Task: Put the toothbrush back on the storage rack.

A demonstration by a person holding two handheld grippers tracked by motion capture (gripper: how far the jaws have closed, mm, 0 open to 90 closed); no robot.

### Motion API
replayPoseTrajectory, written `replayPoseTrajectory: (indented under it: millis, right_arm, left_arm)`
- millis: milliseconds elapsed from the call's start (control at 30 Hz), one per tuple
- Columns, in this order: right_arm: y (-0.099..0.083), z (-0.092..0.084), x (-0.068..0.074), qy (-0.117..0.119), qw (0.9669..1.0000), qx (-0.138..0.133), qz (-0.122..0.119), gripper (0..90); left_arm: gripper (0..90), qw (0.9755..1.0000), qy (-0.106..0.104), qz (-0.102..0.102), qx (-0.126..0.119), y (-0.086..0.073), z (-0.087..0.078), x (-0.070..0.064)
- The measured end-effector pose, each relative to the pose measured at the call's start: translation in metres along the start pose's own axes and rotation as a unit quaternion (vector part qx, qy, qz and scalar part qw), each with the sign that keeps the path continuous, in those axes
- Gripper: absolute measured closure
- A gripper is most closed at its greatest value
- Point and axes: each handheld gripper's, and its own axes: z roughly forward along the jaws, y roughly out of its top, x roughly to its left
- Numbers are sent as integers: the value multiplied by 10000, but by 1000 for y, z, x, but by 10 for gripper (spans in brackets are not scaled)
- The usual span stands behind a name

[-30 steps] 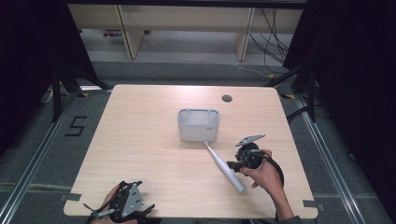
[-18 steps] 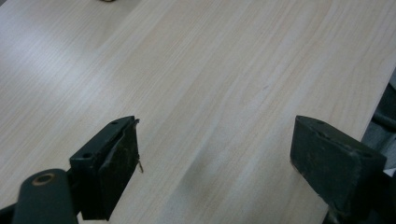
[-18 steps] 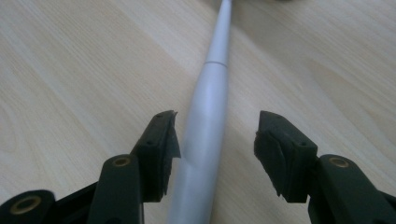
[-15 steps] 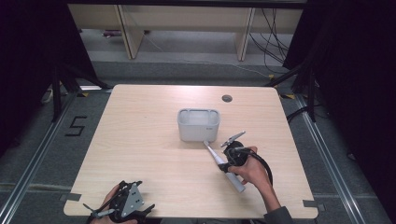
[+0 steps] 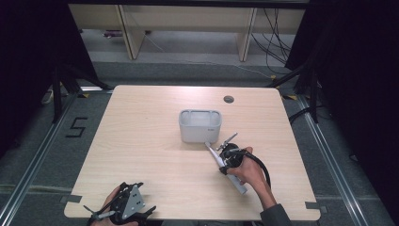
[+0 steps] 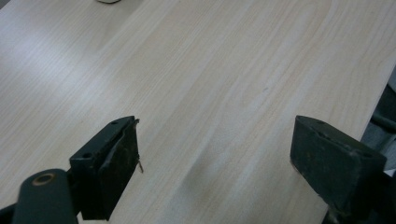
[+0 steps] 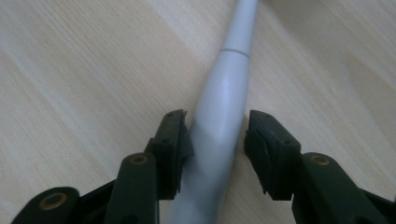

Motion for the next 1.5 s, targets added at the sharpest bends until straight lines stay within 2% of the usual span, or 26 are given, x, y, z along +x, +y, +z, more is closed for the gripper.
replayPoseTrajectory:
  millis: [67, 100, 133, 167, 233, 467, 533, 667, 700, 767, 833, 967, 1000, 1300, 1333, 1367, 1500]
  right_arm:
    - [1, 1, 1, -19, 10000, 50, -17, 607]
    - [1, 1, 3, -5, 9999, 127, 111, 615]
    - [2, 1, 2, -41, 9999, 111, -70, 624]
    - [3, 1, 2, -34, 9998, 134, -108, 640]
    - [4, 1, 2, -21, 9998, 129, -124, 664]
    - [8, 0, 2, -91, 9983, 455, -342, 665]
    - [11, 1, 4, -89, 9978, 553, -342, 666]
    - [14, 1, 3, -74, 9967, 711, -390, 665]
    - [17, 1, 3, -18, 9951, 861, -495, 666]
    - [19, 1, 5, -30, 9937, 1002, -493, 666]
    - [21, 1, 5, -13, 9918, 1121, -610, 667]
    - [25, 3, 8, -43, 9897, 1257, -681, 668]
    - [25, 3, 10, -51, 9892, 1273, -721, 668]
    - [24, 3, 12, -14, 9891, 1225, -813, 670]
    - [23, 2, 12, 39, 9887, 1228, -858, 670]
    - [23, 2, 12, 62, 9892, 1238, -782, 670]
    - [20, 1, 10, 89, 9902, 1147, -797, 671]
  left_arm:
    - [150, 10000, -4, 7, 8, 0, 0, 0]
    - [150, 10000, -5, 7, 8, 0, 0, 0]
    - [149, 10000, -5, 9, 10, 0, 0, 0]
    - [149, 10000, -4, 12, 10, 0, 0, 0]
    - [150, 10000, 21, 28, 31, 0, 0, 1]
    - [150, 10000, -7, -3, 42, -1, 1, -1]
    - [149, 10000, -59, -5, 47, 0, 0, 0]
    - [150, 10000, -3, -8, 33, -1, 0, 0]
    - [150, 10000, -14, -21, 26, -1, 0, 0]
    - [150, 10000, 0, -13, 32, -1, 0, 0]
    - [149, 10000, -1, -6, 33, -1, 0, 0]
    - [149, 10000, 1, -9, 34, -1, 0, 1]
    - [150, 10000, -59, -11, 57, -1, -1, 1]
    - [150, 10000, 3, -7, 34, -1, -1, 1]
    - [150, 10000, 64, -47, 0, -1, 0, 0]
    - [150, 10000, 80, -52, -3, -1, 0, 0]
    - [150, 10000, 31, -36, 22, -1, 0, 1]
